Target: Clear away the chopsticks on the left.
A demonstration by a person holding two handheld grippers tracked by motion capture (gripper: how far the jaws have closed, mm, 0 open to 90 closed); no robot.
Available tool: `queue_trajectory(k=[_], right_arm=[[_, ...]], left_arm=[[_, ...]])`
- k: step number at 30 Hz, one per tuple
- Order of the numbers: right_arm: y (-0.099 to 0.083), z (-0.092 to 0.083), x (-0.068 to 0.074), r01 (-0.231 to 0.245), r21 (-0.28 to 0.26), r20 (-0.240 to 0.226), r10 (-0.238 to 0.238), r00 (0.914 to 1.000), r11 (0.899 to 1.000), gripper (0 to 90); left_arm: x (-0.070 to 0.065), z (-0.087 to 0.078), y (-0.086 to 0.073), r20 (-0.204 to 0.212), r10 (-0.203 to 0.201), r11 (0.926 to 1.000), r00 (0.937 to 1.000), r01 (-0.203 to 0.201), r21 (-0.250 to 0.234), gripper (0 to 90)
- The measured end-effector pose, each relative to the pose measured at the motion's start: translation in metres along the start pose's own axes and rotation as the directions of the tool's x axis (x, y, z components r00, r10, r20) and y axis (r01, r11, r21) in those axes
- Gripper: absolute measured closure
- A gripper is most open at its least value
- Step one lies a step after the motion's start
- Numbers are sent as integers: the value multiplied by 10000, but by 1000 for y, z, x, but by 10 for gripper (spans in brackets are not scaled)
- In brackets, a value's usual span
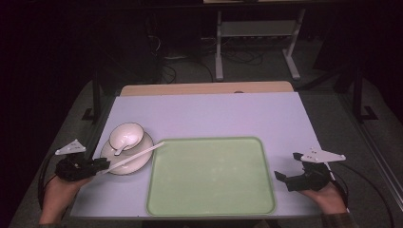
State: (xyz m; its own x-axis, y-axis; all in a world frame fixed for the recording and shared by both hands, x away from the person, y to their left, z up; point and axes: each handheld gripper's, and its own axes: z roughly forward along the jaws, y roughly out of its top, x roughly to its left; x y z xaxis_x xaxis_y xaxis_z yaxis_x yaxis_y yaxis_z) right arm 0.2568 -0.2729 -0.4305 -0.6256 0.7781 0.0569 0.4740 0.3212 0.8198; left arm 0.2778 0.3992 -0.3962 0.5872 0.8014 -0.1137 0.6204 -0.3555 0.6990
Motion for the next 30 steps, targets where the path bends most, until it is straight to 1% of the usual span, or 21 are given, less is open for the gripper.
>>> queue_trajectory(k=[1,3,4,6,7,8,9,19,21,22,27,28,30], right_arm=[[0,0,0,-3,-7,2,3,10000,10000,0],[0,0,0,-17,12,5,17,10000,10000,0],[0,0,0,-17,12,5,17,10000,10000,0],[0,0,0,-19,-6,0,19,10000,10000,0],[0,0,0,-26,0,-2,26,10000,10000,0],[0,0,0,-26,0,-2,26,10000,10000,0],[0,0,0,-25,24,-2,25,10000,10000,0],[0,1,0,-14,41,0,14,10000,10000,0],[0,1,0,-8,47,5,8,10000,10000,0],[0,1,0,-12,56,5,12,10000,10000,0],[0,1,0,-3,65,1,3,10000,10000,0],[0,1,0,5,56,-1,-5,10000,10000,0],[0,1,0,12,57,-1,-12,10000,10000,0]], left_arm=[[-3,4,2,159,167,9998,9997,-168,67,662],[-5,8,4,265,284,9996,9992,-286,79,625],[-5,8,4,265,284,9996,9992,-286,79,620],[-8,15,6,536,492,9985,9974,-504,216,615],[-9,17,7,581,574,9979,9967,-590,274,614],[-9,17,7,581,574,9979,9967,-590,274,609],[-10,21,7,596,599,9978,9964,-615,249,605],[-12,38,9,464,902,9937,9948,-931,626,600],[-12,39,9,465,876,9939,9951,-904,638,600],[-13,41,9,430,947,9926,9946,-977,725,603],[-14,45,9,387,1004,9915,9942,-1032,787,623],[-14,46,10,335,1070,9905,9937,-1095,832,634],[-15,47,10,328,1081,9902,9936,-1105,850,652]])
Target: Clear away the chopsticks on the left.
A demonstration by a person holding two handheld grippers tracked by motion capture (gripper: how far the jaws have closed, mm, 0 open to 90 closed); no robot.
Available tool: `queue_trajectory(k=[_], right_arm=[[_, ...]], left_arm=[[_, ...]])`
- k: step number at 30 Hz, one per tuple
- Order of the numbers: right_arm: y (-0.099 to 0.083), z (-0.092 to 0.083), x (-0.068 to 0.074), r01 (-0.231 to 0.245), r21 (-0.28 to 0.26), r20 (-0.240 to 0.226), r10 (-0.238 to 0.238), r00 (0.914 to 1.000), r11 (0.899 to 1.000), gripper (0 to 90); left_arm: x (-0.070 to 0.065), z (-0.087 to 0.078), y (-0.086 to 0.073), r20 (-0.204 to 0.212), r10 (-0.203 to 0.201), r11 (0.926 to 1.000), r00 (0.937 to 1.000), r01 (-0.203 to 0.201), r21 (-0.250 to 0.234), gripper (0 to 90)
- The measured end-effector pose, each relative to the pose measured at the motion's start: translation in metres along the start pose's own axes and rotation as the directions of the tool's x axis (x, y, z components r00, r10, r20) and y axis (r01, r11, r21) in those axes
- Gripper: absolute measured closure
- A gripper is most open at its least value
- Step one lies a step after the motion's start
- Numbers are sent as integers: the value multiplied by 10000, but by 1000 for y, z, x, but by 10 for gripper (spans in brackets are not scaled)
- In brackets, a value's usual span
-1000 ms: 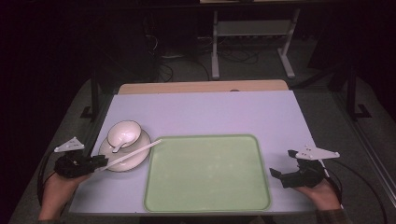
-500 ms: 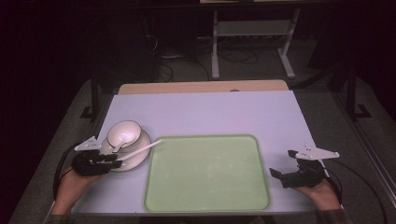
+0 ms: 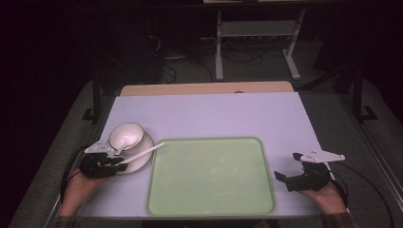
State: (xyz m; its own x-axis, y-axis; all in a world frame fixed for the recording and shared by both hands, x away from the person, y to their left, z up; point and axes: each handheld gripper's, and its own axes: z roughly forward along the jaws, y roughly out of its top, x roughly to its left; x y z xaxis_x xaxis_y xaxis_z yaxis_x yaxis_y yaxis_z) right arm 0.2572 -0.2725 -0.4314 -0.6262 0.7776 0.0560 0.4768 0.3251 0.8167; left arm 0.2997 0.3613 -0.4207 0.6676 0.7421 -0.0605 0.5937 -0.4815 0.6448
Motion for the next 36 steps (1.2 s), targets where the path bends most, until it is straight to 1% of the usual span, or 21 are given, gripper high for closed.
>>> queue_trajectory(k=[3,15,17,22,29,34,36], right_arm=[[0,0,0,-5,-4,2,5,10000,10000,0],[0,0,0,-1,-8,8,1,10000,10000,0],[0,0,0,-10,-12,13,11,10000,10000,0],[0,0,0,-3,-7,11,3,10000,10000,0],[0,-1,0,4,-27,17,-4,10000,10000,0],[0,-1,0,12,-35,16,-12,10000,10000,0],[0,-1,0,18,-37,16,-18,10000,10000,0]], left_arm=[[-2,2,1,32,-57,10000,10000,57,-12,670],[-7,6,4,-67,-226,9997,9997,226,69,705],[-8,7,4,-131,-347,9994,9993,347,65,710],[-9,8,4,-174,-498,9987,9986,500,70,728],[-11,11,4,-235,-566,9983,9981,569,137,749],[-11,11,5,-242,-595,9982,9979,598,105,751],[-11,11,5,-234,-621,9980,9978,623,77,736]])
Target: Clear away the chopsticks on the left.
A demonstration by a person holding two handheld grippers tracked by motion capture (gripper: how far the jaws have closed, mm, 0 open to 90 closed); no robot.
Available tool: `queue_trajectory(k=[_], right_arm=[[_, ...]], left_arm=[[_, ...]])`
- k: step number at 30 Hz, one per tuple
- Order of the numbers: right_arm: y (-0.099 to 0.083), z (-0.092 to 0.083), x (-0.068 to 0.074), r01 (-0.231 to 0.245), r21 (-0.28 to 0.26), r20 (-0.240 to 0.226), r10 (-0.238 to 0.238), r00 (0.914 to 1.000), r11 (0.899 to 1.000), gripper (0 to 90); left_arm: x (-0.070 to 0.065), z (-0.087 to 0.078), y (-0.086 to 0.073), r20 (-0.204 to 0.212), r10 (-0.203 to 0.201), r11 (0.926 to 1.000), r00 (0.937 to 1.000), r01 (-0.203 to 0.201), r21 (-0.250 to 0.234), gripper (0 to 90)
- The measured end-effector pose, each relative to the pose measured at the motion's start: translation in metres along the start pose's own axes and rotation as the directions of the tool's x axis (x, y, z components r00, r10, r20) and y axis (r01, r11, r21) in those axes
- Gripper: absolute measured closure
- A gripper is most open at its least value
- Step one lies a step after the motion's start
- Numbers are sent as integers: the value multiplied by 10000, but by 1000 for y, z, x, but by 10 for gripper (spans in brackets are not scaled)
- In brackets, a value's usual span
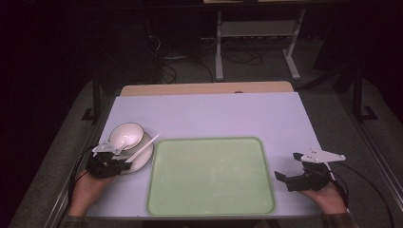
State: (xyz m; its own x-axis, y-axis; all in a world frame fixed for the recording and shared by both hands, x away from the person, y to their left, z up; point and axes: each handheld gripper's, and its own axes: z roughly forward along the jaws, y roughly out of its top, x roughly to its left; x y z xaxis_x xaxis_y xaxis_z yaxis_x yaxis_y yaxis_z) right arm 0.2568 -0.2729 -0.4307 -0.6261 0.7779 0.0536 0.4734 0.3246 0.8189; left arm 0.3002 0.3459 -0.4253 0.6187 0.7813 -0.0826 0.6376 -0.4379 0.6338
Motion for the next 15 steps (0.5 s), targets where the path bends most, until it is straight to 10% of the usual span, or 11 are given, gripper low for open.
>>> queue_trajectory(k=[15], right_arm=[[0,-1,-1,-52,-21,16,52,10000,10000,0]], left_arm=[[2,-33,-8,144,-388,9918,9991,403,-1212,673]])
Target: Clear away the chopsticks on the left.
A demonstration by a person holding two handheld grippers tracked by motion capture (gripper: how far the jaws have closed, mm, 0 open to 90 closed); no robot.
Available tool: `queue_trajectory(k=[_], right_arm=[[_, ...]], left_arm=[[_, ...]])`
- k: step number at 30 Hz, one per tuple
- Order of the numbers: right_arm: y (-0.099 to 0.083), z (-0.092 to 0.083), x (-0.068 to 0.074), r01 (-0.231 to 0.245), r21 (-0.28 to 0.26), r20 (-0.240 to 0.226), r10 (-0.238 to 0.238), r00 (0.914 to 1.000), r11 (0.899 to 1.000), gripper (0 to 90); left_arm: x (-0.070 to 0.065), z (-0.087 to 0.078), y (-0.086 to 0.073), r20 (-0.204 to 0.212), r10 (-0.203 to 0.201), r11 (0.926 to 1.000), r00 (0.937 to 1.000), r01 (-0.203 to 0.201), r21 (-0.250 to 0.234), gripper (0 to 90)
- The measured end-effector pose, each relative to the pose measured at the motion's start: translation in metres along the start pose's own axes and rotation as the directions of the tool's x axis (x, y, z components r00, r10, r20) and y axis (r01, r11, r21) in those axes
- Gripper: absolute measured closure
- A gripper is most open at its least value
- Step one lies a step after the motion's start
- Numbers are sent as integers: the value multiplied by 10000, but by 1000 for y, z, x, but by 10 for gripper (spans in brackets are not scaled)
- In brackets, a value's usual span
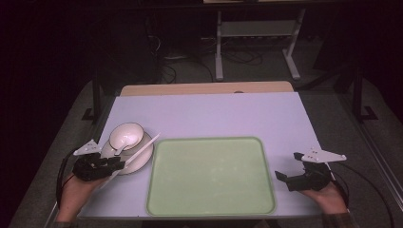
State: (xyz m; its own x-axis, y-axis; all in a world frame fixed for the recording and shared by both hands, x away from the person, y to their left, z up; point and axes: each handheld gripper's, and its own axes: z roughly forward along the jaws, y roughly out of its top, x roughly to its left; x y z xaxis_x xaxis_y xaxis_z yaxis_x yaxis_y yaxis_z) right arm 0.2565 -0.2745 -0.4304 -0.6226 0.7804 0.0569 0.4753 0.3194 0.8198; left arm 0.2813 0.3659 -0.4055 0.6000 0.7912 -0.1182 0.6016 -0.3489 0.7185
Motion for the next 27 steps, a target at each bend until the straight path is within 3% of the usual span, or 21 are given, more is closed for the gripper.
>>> queue_trajectory(k=[7,27], right_arm=[[0,0,0,6,1,-4,-6,10000,10000,0],[0,0,0,1,-23,-28,-1,10000,10000,0]], left_arm=[[-7,-1,1,43,329,9995,9994,-329,7,765],[-10,7,3,-16,601,9979,9982,-600,234,790]])
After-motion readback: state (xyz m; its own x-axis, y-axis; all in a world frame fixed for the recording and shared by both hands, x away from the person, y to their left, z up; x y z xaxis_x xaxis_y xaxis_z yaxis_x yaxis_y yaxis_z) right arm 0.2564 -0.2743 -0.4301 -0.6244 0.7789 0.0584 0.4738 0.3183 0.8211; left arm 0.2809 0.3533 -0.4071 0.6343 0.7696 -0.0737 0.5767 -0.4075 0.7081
